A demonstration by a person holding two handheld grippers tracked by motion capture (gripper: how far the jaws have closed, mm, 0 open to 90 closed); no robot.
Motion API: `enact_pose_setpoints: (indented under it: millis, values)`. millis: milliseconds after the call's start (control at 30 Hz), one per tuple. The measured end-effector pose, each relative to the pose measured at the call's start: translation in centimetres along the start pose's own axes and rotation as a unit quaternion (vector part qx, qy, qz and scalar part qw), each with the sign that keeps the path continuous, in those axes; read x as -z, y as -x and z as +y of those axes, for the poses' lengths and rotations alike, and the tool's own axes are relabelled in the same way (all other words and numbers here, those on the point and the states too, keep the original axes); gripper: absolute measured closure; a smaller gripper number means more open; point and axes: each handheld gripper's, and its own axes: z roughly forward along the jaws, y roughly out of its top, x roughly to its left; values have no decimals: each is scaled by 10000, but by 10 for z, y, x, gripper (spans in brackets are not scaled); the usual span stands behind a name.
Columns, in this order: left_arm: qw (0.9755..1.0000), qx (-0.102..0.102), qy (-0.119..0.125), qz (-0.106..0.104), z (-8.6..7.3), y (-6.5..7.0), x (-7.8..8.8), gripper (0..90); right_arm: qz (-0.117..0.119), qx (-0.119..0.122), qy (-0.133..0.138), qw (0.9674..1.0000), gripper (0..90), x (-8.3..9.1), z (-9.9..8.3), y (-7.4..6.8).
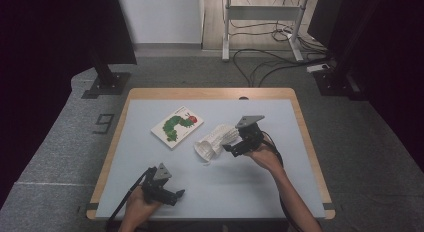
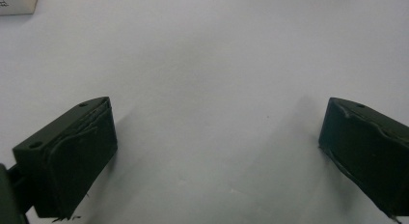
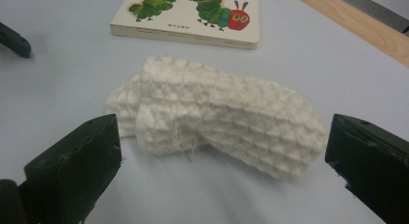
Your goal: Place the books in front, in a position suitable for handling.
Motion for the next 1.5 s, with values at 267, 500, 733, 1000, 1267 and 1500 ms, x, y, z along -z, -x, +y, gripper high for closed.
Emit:
enact_pose_setpoints:
  millis: [267,500,733,1000,1267,1500]
  values:
    - [10000,8,7,-1,0,0,0,0,27,70,-93,9999,0,-27,11,0]
    - [10000,9,7,1,0,0,0,0,136,71,-148,9998,0,-52,17,1]
    - [10000,11,7,6,0,0,0,0,145,-136,-437,9988,0,-75,6,8]
    - [10000,16,8,8,0,0,0,0,45,-26,-810,9967,138,-86,-3,9]
    - [10000,21,8,20,0,1,0,0,-236,-205,-809,9962,543,-80,-3,8]
    - [10000,17,4,22,0,0,0,0,-444,-463,-733,9952,700,-75,-5,12]
